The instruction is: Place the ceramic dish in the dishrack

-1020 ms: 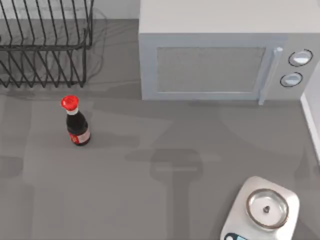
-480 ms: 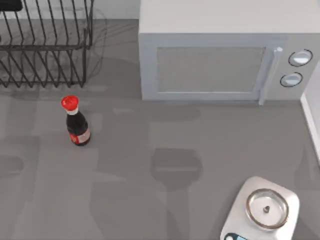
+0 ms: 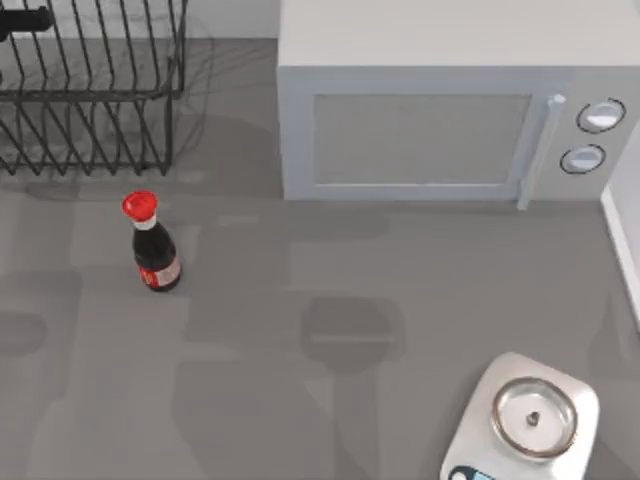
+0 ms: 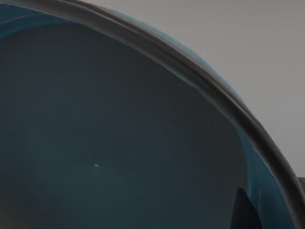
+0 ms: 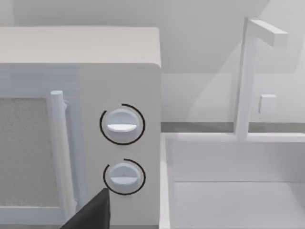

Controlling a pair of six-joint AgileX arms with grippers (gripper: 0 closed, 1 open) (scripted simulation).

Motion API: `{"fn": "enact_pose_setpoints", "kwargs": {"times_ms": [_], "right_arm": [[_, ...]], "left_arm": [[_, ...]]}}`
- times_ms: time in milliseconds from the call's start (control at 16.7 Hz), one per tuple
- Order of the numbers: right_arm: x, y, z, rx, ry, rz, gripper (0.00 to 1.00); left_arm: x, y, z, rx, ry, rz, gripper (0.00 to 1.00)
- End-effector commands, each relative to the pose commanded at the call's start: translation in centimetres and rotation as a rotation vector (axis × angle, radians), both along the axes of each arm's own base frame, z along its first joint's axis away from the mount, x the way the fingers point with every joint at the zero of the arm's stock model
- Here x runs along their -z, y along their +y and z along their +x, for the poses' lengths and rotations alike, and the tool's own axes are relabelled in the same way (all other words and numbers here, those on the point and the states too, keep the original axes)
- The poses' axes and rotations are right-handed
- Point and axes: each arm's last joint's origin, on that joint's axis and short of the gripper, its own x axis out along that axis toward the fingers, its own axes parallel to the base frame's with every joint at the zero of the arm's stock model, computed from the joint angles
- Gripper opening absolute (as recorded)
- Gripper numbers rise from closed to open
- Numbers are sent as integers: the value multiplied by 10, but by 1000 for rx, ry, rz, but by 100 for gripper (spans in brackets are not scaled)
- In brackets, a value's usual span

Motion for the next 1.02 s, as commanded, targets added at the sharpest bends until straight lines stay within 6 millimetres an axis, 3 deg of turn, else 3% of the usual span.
{"fn": "enact_pose_setpoints", "kwargs": {"times_ms": [660, 1020], "right_arm": [[0, 0, 0, 0, 0, 0, 100], [0, 0, 0, 0, 0, 0, 100]], "left_arm": [[0, 0, 0, 0, 0, 0, 98], [0, 0, 0, 0, 0, 0, 100]]}}
